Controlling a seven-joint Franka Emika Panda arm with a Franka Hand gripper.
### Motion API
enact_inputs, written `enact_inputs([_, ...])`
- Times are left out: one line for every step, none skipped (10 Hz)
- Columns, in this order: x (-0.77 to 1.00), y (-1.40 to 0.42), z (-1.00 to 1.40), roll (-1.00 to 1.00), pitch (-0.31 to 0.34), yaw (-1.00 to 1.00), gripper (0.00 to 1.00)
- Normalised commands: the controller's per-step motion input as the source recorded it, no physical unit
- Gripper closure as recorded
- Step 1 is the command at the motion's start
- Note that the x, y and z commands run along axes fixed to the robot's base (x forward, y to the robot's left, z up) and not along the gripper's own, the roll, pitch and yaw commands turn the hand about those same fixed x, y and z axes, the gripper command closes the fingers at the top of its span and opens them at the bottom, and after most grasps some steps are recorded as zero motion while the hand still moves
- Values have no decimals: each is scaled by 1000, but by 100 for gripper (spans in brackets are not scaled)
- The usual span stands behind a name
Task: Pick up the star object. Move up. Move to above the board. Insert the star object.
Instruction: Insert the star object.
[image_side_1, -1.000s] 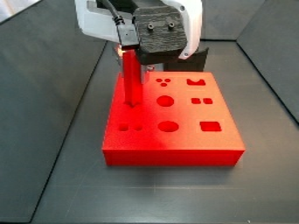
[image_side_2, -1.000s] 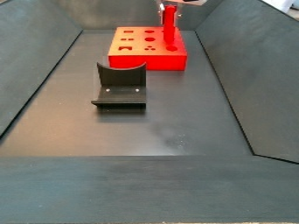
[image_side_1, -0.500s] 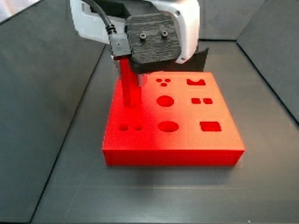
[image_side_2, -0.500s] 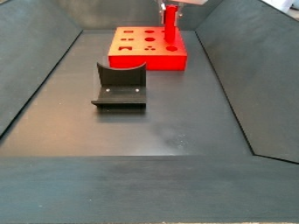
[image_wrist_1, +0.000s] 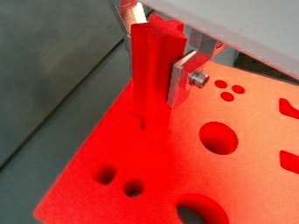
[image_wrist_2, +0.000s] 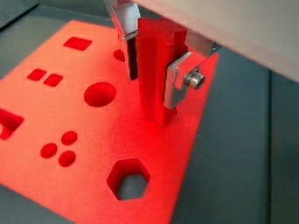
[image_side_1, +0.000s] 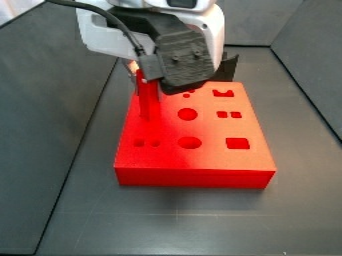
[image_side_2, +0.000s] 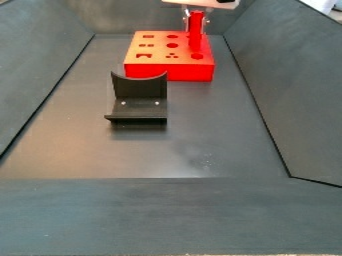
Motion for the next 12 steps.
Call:
enact_inputs([163, -14, -894, 130, -110, 409, 100])
enact_inputs([77, -37, -900, 94, -133, 311, 100])
enact_inputs([0, 0, -966, 81, -114, 237, 100])
enact_inputs([0, 0, -966, 161, -69, 86, 100])
enact_inputs([0, 0, -820, 199, -76, 0, 100])
enact_inputs([14, 0, 0, 10, 6, 0, 100])
enact_inputs([6, 54, -300, 0, 0, 0, 100])
enact_inputs([0, 0, -1000, 46, -21, -20, 100])
enact_inputs([151, 37, -866, 64, -44, 0, 100])
enact_inputs([51, 0, 0, 1, 57, 0, 100])
enact_inputs([0, 0, 0, 0, -17, 0, 100])
enact_inputs([0, 0, 0, 0, 0, 0, 100])
